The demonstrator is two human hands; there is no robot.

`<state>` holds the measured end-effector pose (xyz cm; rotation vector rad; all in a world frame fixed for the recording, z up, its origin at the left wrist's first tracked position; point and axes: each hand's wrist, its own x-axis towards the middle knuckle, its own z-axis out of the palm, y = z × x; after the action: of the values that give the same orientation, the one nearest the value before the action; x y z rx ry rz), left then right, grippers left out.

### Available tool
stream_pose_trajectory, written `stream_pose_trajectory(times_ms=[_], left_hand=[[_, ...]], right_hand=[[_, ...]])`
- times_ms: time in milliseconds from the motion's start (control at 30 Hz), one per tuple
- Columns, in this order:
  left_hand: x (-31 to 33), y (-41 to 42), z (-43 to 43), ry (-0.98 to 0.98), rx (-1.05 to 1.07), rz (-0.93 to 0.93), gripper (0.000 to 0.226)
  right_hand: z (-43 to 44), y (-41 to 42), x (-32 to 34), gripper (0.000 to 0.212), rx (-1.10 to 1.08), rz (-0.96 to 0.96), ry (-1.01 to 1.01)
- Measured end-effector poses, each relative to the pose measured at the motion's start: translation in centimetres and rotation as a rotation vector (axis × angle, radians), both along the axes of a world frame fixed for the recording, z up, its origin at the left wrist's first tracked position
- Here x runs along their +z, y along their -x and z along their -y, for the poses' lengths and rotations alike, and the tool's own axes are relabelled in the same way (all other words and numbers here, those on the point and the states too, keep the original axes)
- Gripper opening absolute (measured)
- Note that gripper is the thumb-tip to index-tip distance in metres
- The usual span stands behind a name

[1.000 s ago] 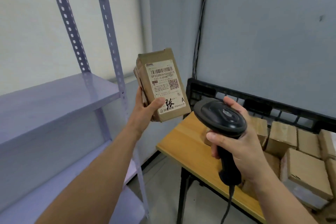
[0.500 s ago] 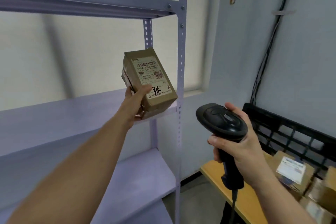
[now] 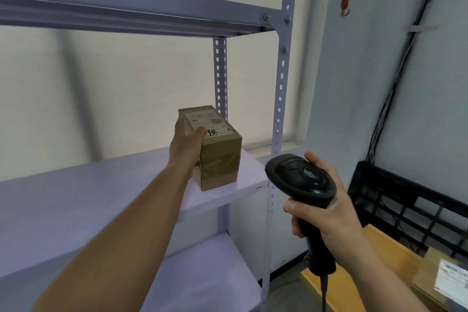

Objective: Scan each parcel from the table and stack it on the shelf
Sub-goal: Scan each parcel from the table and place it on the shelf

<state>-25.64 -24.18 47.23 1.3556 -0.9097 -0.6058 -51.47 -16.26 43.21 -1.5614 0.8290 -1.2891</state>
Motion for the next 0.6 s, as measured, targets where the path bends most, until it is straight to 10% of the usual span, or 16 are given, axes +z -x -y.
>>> stream_pose_trajectory(times_ms=[100, 300, 600], left_hand=[[0.0, -1.0, 0.9, -0.001, 0.01, 0.177, 0.026], [-1.7, -2.7, 1.6, -0.108, -0.25, 0.472, 0.118], [-2.3, -4.9, 7.9, -0.076, -0.211, 0.517, 0.11]], right_hand=[[1.2, -0.9, 0.0, 0.082, -0.007, -0.006, 0.01], [3.6, -2.5, 0.2, 0.082, 0.008, 0.004, 0.021], [6.9, -4.7, -0.7, 0.085, 0.058, 0.013, -0.021]])
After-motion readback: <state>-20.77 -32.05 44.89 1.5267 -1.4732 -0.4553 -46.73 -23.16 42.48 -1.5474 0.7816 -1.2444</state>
